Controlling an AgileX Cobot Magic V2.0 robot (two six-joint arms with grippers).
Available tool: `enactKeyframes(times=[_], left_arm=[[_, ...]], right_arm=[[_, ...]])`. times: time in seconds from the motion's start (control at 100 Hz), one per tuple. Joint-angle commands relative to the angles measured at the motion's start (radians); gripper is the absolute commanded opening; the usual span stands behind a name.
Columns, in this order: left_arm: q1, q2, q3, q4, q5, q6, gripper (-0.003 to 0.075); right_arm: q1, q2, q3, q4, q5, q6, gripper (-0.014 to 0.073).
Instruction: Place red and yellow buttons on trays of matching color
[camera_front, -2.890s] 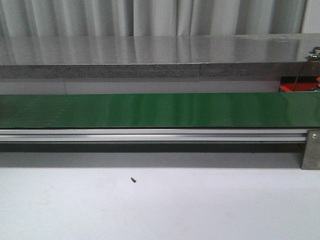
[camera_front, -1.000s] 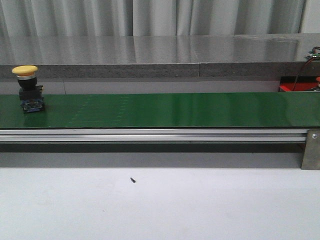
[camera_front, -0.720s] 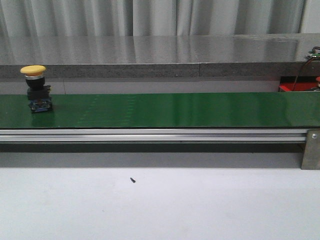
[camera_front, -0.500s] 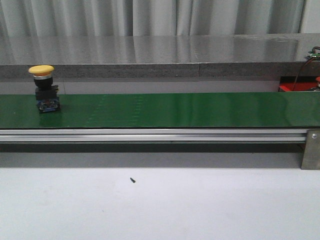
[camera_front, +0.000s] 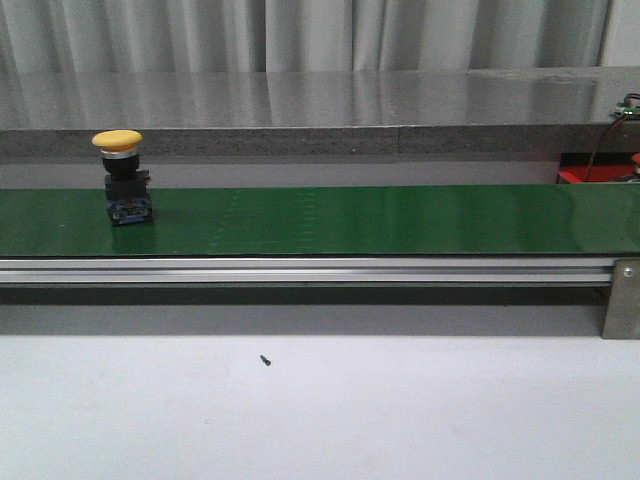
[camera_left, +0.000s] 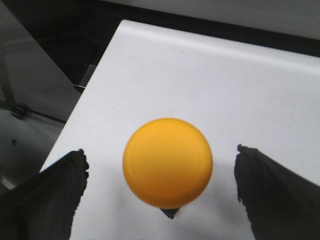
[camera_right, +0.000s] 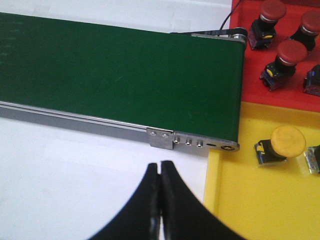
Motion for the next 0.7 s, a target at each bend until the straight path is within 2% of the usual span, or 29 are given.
enactKeyframes(times=[0.0,0.49,0.69], left_arm=[[0.000,-0.060,-0.032,-0.021,-0.075,-0.009,0.0588],[-0.043,-0.060,-0.032,-0.021,-0.130,-0.009,0.0580],[-0.045,-0.060,-0.032,-0.021,-0.130,-0.009,0.0479]], right_arm=[[0.001,-0.008,-0.026,0.012,-0.049,-0.008,-0.0068],[0.001,-0.008,-0.026,0.012,-0.049,-0.008,-0.0068],[0.001,-0.008,-0.026,0.012,-0.049,-0.008,-0.0068]])
